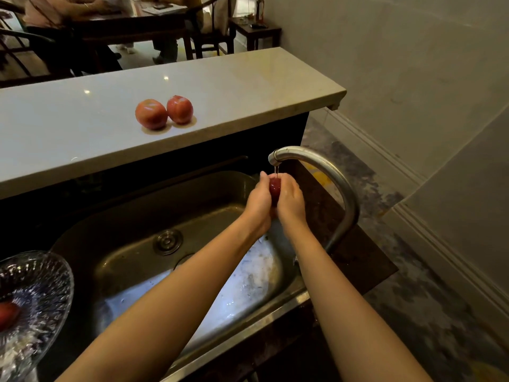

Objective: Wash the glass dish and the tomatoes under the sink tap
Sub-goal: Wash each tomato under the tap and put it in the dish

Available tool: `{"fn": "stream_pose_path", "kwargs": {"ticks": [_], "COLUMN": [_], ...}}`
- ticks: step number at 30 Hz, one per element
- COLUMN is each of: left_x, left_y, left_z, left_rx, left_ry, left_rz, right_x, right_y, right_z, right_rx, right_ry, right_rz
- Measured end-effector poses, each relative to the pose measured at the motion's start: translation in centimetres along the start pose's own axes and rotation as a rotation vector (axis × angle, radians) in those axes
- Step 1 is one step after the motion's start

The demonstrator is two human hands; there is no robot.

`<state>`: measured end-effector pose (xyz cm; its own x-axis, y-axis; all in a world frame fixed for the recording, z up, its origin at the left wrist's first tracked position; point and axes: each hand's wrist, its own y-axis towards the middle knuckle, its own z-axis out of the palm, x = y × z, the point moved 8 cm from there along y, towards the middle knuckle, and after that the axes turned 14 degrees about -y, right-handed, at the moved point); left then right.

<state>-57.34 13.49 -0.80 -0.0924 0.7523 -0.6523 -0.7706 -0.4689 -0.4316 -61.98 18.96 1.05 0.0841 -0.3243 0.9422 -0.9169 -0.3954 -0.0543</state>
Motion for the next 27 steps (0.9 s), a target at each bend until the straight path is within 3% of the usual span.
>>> {"fn": "stream_pose_path", "kwargs": {"ticks": [7,12,15,19,24,27], "left_x": [-0.1,-2.0,-1.8,-1.0,-1.2,-0.8], "left_y": [-1.1,-0.3,0.1,0.0,0.1,0.3], "left_z": [1.1,0.2,-0.2,-0.3,0.3,0.8], "left_rx": [0.218,0.116,0.105,0.063,0.102,0.138], "left_ry": [-0.037,0.084,0.014,-0.093,-0.040,0.002], "left_rz": [-0.002,0.108,0.022,-0.110,-0.021,-0.037], "right_x": [-0.3,1.5,1.9,1.3,0.6,-0.9], "right_y": [0.8,-0.4,-0.9,-0.8,-1.9,-3.4], "right_z": [-0.2,1.7,1.9,0.2,-2.3,-3.0], "right_rx": [0.030,0.304,0.344,0.241,0.066,0.051], "right_ry": [0.085,-0.116,-0.172,-0.290,-0.622,-0.865], "right_rz": [0.123,-0.131,-0.238,-0.261,-0.193,-0.092]}}
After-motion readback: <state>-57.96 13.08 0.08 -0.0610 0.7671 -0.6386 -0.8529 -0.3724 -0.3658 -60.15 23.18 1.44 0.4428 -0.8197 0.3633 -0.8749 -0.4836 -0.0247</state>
